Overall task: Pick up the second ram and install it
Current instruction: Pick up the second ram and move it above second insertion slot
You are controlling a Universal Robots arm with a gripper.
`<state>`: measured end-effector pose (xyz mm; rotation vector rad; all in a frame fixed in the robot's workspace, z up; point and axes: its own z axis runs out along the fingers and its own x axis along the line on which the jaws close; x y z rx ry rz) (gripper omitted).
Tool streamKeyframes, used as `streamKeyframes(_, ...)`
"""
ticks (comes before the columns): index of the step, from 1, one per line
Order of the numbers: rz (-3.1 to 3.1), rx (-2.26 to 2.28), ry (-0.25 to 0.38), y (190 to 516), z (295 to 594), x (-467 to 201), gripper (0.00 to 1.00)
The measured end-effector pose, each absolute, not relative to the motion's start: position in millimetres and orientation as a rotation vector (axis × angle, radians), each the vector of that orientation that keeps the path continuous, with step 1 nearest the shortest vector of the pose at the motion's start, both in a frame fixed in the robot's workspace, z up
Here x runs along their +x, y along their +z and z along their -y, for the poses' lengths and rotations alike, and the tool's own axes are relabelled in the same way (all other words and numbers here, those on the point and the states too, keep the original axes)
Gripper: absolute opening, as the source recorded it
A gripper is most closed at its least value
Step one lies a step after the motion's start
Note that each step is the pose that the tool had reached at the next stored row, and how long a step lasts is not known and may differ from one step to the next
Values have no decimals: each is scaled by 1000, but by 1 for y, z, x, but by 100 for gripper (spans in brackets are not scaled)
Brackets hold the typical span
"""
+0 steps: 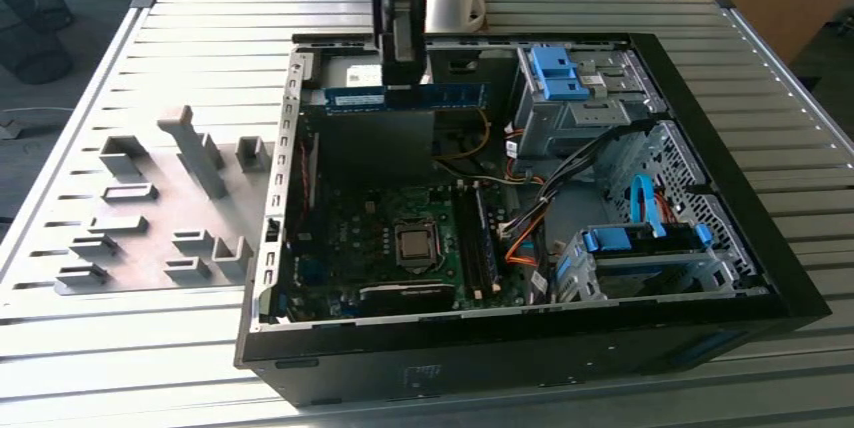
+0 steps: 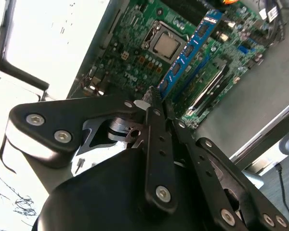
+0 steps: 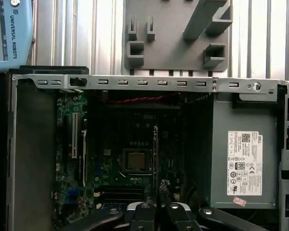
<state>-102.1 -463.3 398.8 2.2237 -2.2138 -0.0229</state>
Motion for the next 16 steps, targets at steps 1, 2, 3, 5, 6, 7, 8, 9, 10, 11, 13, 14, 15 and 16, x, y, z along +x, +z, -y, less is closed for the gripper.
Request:
streamKeyframes(1, 2214, 2224, -23, 399, 463, -99, 14)
streamKeyframes(2, 2214, 2224, -23, 399, 463, -96, 14)
streamKeyframes(3, 2214, 2224, -23, 399, 463, -94, 14)
streamKeyframes(5, 2214, 2224, -23, 399, 463, -89, 14)
streamKeyframes(6, 2214, 2224, -23, 399, 463, -86, 14)
streamKeyframes(7, 2214, 2224, -23, 399, 463, -83, 14)
streamKeyframes(8, 2214, 2224, -23, 399, 463, -81, 14)
streamKeyframes(9, 2214, 2224, -23, 399, 463, -80, 14)
streamKeyframes(10, 2214, 2224, -23, 399, 463, -80, 14)
streamKeyframes(11, 2214, 2224, -23, 399, 463, -80, 14)
streamKeyframes(13, 2214, 2224, -23, 399, 463, -80, 14)
streamKeyframes(14, 2214, 2224, -23, 399, 463, -80, 14)
streamKeyframes(15, 2214, 2224, -23, 399, 463, -80, 14)
streamKeyframes(16, 2214, 2224, -23, 399, 463, -80, 14)
